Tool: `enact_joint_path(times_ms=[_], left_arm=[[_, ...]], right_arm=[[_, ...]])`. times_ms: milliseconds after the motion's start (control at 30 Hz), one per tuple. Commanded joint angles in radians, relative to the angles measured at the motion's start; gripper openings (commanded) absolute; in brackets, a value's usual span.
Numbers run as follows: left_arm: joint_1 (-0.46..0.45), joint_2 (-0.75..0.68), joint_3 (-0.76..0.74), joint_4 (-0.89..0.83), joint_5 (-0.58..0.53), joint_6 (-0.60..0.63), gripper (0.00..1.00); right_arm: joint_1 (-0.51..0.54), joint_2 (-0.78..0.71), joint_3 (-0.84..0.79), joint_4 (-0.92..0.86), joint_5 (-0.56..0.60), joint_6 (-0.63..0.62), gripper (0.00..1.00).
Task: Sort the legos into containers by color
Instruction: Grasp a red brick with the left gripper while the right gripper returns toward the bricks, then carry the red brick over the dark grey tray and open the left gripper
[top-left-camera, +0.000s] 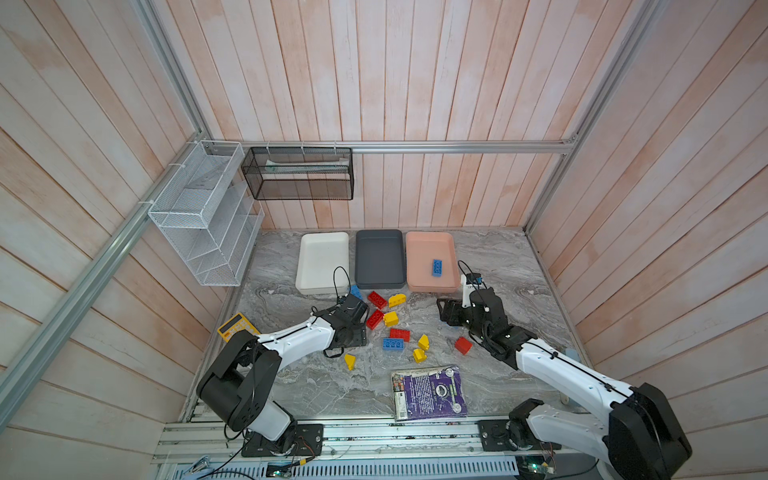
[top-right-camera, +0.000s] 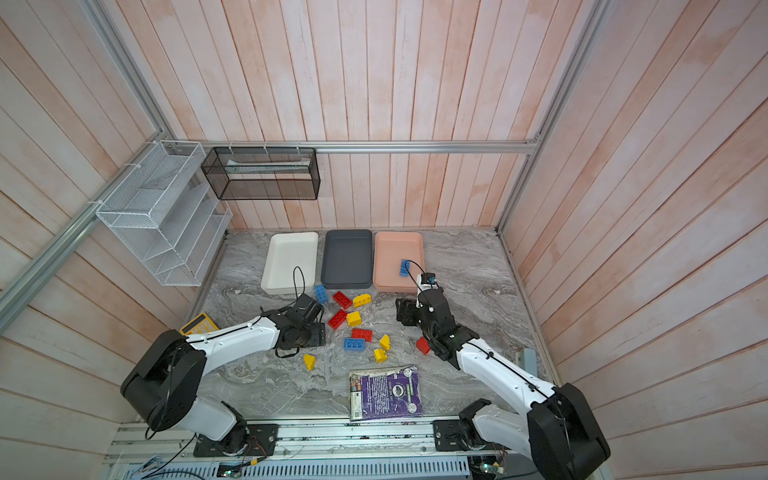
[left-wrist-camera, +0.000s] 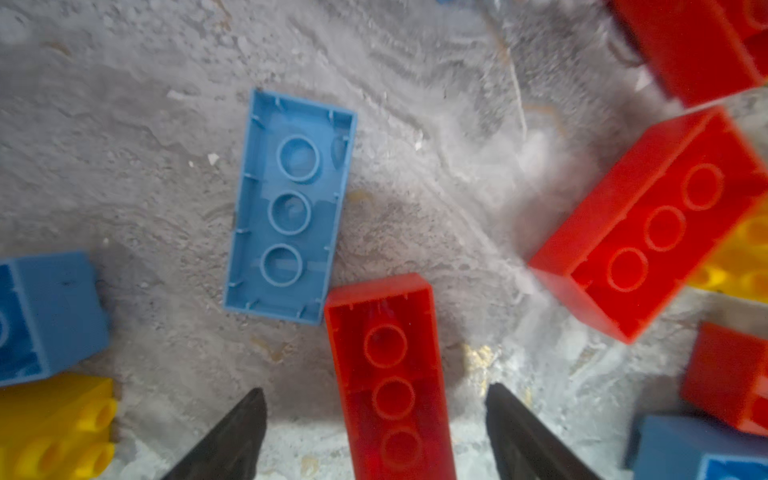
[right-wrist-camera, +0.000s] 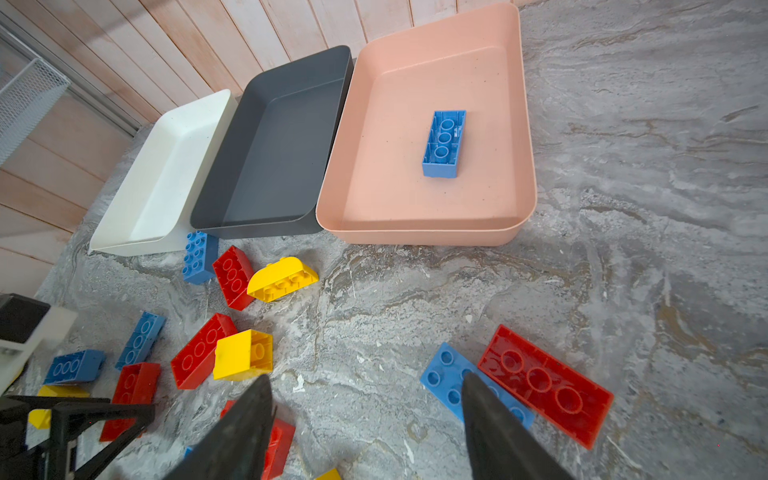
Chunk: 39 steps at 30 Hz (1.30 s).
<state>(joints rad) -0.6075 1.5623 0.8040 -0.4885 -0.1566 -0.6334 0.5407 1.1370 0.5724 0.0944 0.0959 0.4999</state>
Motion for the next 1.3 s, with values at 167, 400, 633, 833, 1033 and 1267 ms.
enact_joint_path(times_ms=[167, 400, 633, 833, 1033, 1267], left_arm=[[-0.003, 0.053, 0.049, 0.023, -0.007, 0.003, 0.55], [-0.003, 0.033, 0.076, -0.008, -0.006, 0.015, 0.33], [-0.003, -0.014, 0.172, -0.073, -0.019, 0.044, 0.27], [0.018, 0.039, 0.374, -0.124, -0.028, 0.127, 0.27], [0.065, 0.205, 0.634, -0.146, 0.028, 0.204, 0.26], [0.114, 0.465, 0.954, -0.194, 0.067, 0.253, 0.26]], right_arm=[[0.007, 0.009, -0.018, 0.045, 0.021, 0.009, 0.70], [0.008, -0.003, -0.024, 0.045, 0.020, 0.011, 0.70], [0.007, -0.021, -0.029, 0.048, 0.015, 0.013, 0.70], [0.010, -0.022, -0.043, 0.068, -0.002, 0.021, 0.70], [0.012, -0.032, -0.059, 0.086, -0.004, 0.025, 0.69], [0.016, -0.046, -0.076, 0.107, -0.002, 0.029, 0.69]])
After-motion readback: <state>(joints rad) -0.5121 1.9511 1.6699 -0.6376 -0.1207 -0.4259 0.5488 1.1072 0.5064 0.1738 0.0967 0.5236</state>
